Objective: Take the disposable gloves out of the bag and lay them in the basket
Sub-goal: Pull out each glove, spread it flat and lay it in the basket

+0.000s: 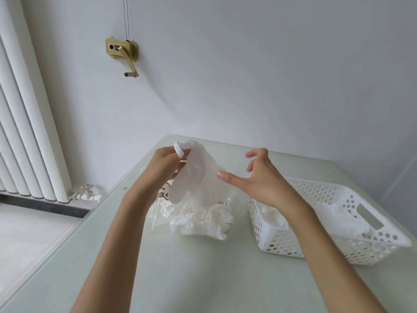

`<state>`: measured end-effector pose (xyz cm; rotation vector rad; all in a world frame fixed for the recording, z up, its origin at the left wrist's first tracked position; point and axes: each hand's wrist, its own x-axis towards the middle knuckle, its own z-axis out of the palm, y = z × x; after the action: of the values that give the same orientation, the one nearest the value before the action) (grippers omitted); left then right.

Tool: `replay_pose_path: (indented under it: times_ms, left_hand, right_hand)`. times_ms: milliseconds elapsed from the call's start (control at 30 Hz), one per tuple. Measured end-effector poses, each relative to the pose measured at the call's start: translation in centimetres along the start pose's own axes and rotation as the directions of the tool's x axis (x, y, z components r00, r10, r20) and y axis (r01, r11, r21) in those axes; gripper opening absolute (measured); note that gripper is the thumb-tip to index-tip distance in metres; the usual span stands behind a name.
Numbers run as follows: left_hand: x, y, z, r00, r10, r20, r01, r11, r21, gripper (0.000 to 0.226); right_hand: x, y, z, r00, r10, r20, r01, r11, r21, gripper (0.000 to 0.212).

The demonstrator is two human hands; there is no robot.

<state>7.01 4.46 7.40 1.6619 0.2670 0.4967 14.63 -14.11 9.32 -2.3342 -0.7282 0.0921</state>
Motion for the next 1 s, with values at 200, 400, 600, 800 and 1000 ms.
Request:
replay_pose_path:
  times_ms: [200, 400, 600, 800, 1000]
  left_hand:
    - [-0.1, -0.3, -0.9, 0.962, 0.087, 0.258, -0.080, 0.996, -0.035, 0.036]
    - [-0.2, -1.0, -0.9, 0.940, 0.099, 0.325, -0.081, 0.994, -0.069, 0.030]
    - [0.0, -1.5, -1.5, 0.948, 0.032, 0.316, -0.050, 0.998, 0.047, 0.035]
    - [-0.3, -0.2, -0.1, 0.926, 0.150, 0.345, -0.126, 0.988, -0.092, 0.018]
    - [-0.1, -1.7, 1.3, 0.951, 0.019, 0.309, -0.022, 1.000, 0.008, 0.024]
  right_hand:
    - [2.2, 0.4, 0.3, 0.966, -0.137, 0.218, 0.117, 0.988, 0.100, 0.046]
    - [2.4, 1.1, -0.3, 0.952, -0.256, 0.169, 0.188, 0.922, 0.338, 0.010]
    - [0.5, 2.6, 0.1, 0.956, -0.272, 0.107, 0.224, 0.917, 0.330, 0.019]
    - [-0.8, 2.4, -1.3, 0.960, -0.273, 0.063, 0.233, 0.903, 0.361, 0.032]
    - [-2.0, 3.4, -4.6, 0.980, -0.168, 0.101, 0.116, 0.911, 0.396, 0.009]
